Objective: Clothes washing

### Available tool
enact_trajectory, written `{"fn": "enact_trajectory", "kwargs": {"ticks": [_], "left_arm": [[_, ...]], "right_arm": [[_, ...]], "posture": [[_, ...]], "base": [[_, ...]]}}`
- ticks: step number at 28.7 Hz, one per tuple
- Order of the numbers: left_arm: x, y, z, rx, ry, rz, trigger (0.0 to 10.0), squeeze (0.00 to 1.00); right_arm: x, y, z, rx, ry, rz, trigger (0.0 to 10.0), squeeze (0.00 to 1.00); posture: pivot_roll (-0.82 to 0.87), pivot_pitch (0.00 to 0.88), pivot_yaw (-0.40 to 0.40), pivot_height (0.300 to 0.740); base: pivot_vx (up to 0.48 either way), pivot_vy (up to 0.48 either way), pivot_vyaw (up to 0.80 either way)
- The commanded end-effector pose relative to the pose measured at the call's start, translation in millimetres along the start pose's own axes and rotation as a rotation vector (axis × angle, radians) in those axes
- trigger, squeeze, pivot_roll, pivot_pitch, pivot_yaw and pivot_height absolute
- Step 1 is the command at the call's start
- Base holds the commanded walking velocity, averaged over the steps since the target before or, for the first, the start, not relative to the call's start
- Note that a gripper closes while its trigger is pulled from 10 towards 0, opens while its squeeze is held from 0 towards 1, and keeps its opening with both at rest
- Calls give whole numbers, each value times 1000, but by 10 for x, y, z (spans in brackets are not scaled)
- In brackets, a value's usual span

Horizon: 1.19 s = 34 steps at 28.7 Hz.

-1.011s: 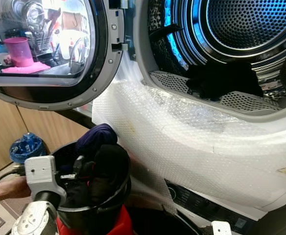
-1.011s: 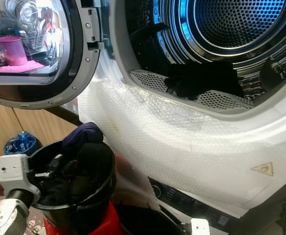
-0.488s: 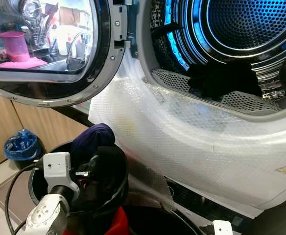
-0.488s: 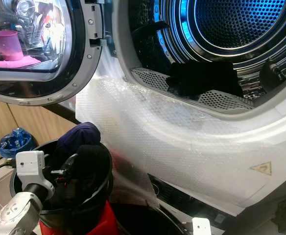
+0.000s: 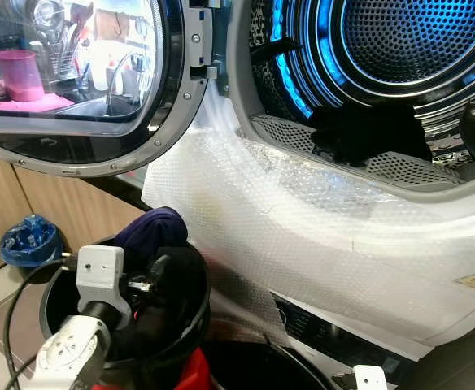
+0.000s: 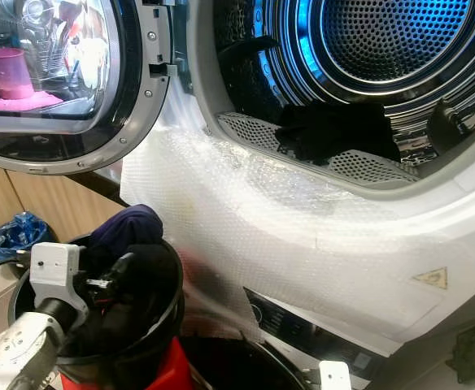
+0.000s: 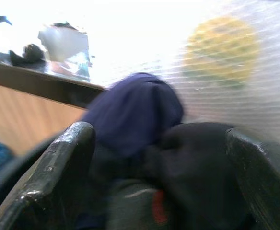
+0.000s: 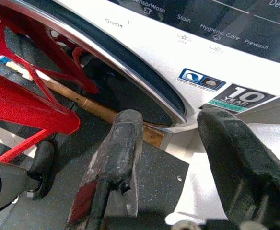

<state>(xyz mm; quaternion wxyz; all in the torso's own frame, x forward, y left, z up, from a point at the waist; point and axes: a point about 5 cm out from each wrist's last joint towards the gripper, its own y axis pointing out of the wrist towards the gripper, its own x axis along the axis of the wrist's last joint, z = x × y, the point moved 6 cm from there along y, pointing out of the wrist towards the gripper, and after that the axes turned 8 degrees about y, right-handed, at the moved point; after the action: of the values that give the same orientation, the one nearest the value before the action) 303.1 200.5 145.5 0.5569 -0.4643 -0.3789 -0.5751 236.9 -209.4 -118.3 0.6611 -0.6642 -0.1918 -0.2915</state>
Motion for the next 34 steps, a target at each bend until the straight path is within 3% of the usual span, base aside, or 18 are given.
{"fn": "enact_trajectory", "kwargs": {"ticks": [1, 4, 7, 13, 15, 16, 21, 24, 25, 29, 33, 34], "left_arm": [[25, -11, -41, -25, 53, 5, 10000, 1000], [9, -58, -55, -141, 151, 11, 10000, 1000], [-32, -114, 26, -237, 225, 20, 10000, 1000], [37, -75, 90, -331, 203, -7, 10000, 1000], [113, 22, 120, -353, 180, -38, 10000, 1000], [143, 98, 139, -375, 184, -52, 10000, 0], [220, 330, 155, -411, 137, -91, 10000, 0], [225, 463, 27, -502, 86, -85, 10000, 0], [233, 464, -70, -566, 54, -82, 10000, 0], [201, 394, -256, -696, 78, -56, 10000, 0], [152, 362, -278, -747, 103, -38, 10000, 0], [66, 330, -234, -760, 152, 4, 10000, 0]], "right_arm": [[49, 7, -5, -1, -7, -10, 10000, 0], [49, 9, 9, 2, -7, -10, 10000, 0], [47, 10, 19, 4, -6, -9, 10000, 0], [38, 10, 27, 5, -9, -6, 10000, 0], [56, 15, 46, 11, -12, -9, 10000, 0], [68, 18, 56, 15, -15, -11, 10000, 0], [72, 20, 73, 22, -25, -10, 10000, 0], [60, 18, 77, 24, -28, -9, 10000, 0], [54, 16, 77, 22, -24, -10, 10000, 0], [23, 6, 50, 11, -3, -11, 10000, 0], [-9, -2, 30, 4, 7, -8, 10000, 0], [-37, -8, 22, 0, 12, -3, 10000, 0]], "posture": [[468, 0, -131, 740], [467, 0, -130, 740], [463, 0, -130, 740], [469, 0, -142, 740], [469, 0, -144, 740], [466, 0, -146, 740], [463, 0, -148, 740], [445, 0, -141, 740], [434, 0, -137, 740], [408, 0, -119, 740], [399, 0, -113, 740], [397, 0, -110, 740]], "base": [[0, 0, 0], [0, 0, 0], [0, 0, 0], [0, 0, 0], [0, 0, 0], [0, 0, 0], [0, 0, 0], [0, 0, 0], [0, 0, 0], [0, 0, 0], [0, 0, 0], [0, 0, 0]]}}
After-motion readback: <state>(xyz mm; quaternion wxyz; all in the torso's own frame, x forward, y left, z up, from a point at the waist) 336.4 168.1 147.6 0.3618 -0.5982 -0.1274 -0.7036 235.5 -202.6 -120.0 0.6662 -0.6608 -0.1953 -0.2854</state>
